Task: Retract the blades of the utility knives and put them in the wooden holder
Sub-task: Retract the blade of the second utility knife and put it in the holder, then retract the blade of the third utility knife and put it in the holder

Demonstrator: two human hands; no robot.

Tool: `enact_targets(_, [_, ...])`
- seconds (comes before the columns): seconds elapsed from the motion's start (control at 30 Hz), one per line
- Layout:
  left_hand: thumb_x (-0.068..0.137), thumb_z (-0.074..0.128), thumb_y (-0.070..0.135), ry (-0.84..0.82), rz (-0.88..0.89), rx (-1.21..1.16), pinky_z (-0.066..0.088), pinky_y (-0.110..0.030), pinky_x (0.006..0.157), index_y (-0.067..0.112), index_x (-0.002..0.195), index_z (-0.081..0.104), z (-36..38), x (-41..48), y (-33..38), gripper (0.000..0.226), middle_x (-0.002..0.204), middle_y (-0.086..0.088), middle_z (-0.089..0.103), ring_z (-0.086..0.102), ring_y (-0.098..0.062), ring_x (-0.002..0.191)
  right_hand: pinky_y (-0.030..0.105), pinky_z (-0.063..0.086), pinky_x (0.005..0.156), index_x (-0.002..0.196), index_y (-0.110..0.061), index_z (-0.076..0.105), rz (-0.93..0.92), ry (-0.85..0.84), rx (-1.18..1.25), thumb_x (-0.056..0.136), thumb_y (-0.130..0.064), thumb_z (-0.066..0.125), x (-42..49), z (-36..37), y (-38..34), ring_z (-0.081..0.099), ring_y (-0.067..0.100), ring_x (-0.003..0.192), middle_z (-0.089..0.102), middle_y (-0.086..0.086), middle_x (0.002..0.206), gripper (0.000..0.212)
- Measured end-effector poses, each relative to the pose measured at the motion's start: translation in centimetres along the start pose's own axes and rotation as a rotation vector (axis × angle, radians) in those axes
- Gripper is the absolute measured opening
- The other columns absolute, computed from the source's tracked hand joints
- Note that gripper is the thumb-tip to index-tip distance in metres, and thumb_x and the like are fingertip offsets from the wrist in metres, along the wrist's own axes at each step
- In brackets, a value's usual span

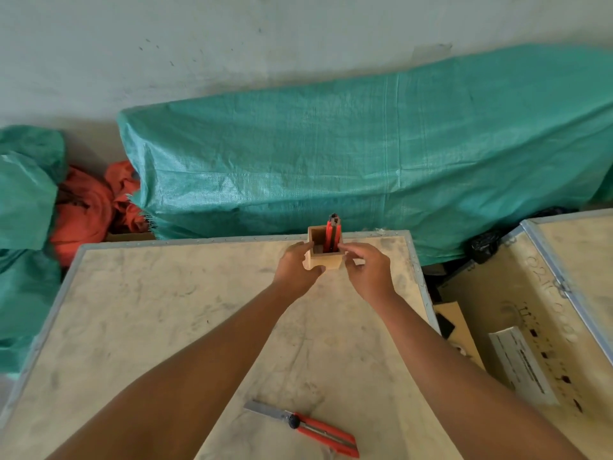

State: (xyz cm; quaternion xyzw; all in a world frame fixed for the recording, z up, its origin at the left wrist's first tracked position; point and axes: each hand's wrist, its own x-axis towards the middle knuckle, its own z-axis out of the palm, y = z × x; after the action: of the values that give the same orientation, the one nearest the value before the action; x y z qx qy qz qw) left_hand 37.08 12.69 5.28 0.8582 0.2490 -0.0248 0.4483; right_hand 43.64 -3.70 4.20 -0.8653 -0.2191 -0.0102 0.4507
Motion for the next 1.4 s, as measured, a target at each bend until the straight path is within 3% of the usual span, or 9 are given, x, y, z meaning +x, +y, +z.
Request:
enact_targets(0.33, [0.084,0.075,0.029,0.08,-0.17,-0.156,0.052,-0.02,0.077,0.026,0.132,0.058,0.6,-15.2,-5.5,0.051,0.14,0.005,0.056,0.058,-0.018,0.122,0.024,0.056,0.092,0.113,-0.015,0.078,0.109,-0.309,-0.002,0.091,-0.001,0.069,-9.4,-1.8,-2.0,0.073,0.017,0.09,0.077,0.004,0.116,0.027])
enact_targets(0.43, [0.083,0.075,0.023,0.12,-0.253,-0.129,0.052,-0.029,0.095,0.023,0.132,0.059,2.7,-19.7,-8.8,0.051,0.141,0.002,0.056,0.055,-0.019,0.126,0.007,0.049,0.08,0.112,-0.017,0.078,0.152,-0.482,-0.009,0.091,-0.004,0.07,-12.8,-1.2,-1.9,0.07,0.012,0.086,0.077,0.002,0.114,0.026])
enact_targets(0.53, [0.084,0.072,0.017,0.085,-0.313,-0.002,0.04,-0.039,0.112,0.022,0.136,0.055,5.0,-22.8,-11.7,0.055,0.151,-0.001,0.045,0.046,-0.024,0.135,0.014,0.053,0.086,0.113,-0.017,0.078,0.175,-0.666,-0.036,0.091,-0.005,0.07,-16.2,0.0,-1.6,0.071,0.011,0.088,0.077,0.001,0.115,0.026])
enact_targets(0.6, [0.087,0.069,0.021,0.066,-0.297,0.102,0.035,-0.041,0.115,0.021,0.14,0.051,6.2,-24.0,-13.1,0.056,0.154,-0.002,0.041,0.04,-0.029,0.138,0.018,0.054,0.09,0.114,-0.017,0.078,0.165,-0.758,-0.072,0.09,-0.005,0.07,-18.3,1.1,-1.5,0.072,0.012,0.095,0.077,0.001,0.117,0.027])
enact_targets(0.73, [0.091,0.063,0.03,0.065,-0.274,0.236,0.036,-0.046,0.11,0.022,0.138,0.051,7.3,-25.2,-14.2,0.049,0.157,0.003,0.035,0.027,-0.027,0.144,0.006,0.046,0.083,0.117,-0.017,0.076,0.139,-0.864,-0.086,0.09,-0.018,0.071,-21.6,3.1,-1.5,0.071,0.013,0.109,0.076,0.0,0.117,0.028])
enact_targets(0.83, [0.093,0.058,0.034,0.064,-0.25,0.315,0.034,-0.045,0.109,0.021,0.134,0.055,7.9,-25.5,-14.8,0.043,0.158,0.004,0.033,0.022,-0.023,0.147,0.016,0.053,0.081,0.112,-0.024,0.078,0.052,-0.87,-0.077,0.09,-0.026,0.072,-22.9,4.1,-1.6,0.071,0.007,0.091,0.079,-0.002,0.103,0.023])
enact_targets(0.9, [0.094,0.057,0.037,0.072,-0.23,0.329,0.032,-0.043,0.11,0.023,0.135,0.055,8.1,-25.9,-15.4,0.043,0.158,0.005,0.033,0.022,-0.021,0.147,0.005,0.047,0.073,0.109,-0.022,0.079,-0.003,-0.855,-0.085,0.089,-0.022,0.073,-23.2,4.3,-1.7,0.066,0.004,0.083,0.079,0.001,0.098,0.021])
enact_targets(1.17, [0.095,0.056,0.041,0.035,-0.16,0.371,0.027,-0.044,0.115,0.028,0.138,0.053,7.6,-26.4,-16.1,0.045,0.162,-0.002,0.026,0.018,-0.025,0.149,-0.004,0.044,0.073,0.118,-0.017,0.076,0.114,-0.953,-0.151,0.086,0.006,0.059,-22.5,4.4,-1.3,0.071,0.013,0.097,0.077,0.004,0.113,0.043])
enact_targets(1.4, [0.093,0.061,0.038,0.101,-0.074,0.2,0.033,-0.049,0.115,0.03,0.138,0.054,5.6,-27.5,-14.5,0.046,0.161,-0.012,0.027,0.023,-0.033,0.148,0.017,0.054,0.08,0.112,-0.025,0.077,0.265,-0.778,0.09,0.088,-0.006,0.074,-21.9,3.1,-2.8,0.07,0.005,0.095,0.076,-0.005,0.106,0.031])
